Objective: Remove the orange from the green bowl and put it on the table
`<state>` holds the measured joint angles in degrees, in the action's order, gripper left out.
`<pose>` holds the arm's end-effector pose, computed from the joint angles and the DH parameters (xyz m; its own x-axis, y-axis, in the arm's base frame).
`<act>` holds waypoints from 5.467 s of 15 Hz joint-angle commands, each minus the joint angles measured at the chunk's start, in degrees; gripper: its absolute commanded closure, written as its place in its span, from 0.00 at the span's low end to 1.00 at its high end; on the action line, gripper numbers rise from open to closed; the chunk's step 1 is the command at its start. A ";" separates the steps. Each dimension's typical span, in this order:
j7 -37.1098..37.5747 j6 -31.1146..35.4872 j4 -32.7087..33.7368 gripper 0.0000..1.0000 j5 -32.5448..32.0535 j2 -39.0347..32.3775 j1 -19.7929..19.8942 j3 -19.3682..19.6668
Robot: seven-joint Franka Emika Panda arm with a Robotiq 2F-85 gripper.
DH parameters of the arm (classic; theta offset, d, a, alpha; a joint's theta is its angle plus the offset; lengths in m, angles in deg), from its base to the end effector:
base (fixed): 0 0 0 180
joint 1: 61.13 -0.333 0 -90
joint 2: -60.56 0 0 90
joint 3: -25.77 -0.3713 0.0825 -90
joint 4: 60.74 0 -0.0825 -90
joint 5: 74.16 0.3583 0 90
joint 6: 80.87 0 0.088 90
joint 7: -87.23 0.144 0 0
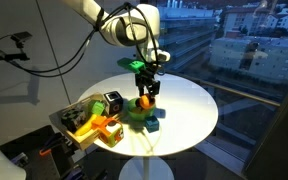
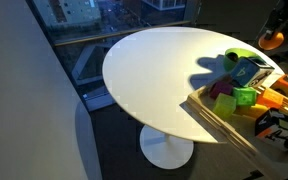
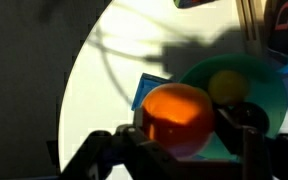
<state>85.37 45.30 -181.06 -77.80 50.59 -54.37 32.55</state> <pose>0.5338 -0.1310 0.3665 0.9835 -0.1647 -0.0745 -0.1599 -0.9849 0.0665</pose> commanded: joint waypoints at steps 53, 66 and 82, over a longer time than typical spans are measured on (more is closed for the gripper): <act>-5.90 12.09 -13.66 0.00 -4.64 0.60 0.65 0.88; -5.97 -4.44 -13.16 0.00 -3.64 12.64 -0.60 -0.36; -12.55 -13.23 -15.60 0.00 4.59 28.12 -5.00 -2.14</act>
<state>72.61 33.02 -194.93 -73.97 74.79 -59.19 30.44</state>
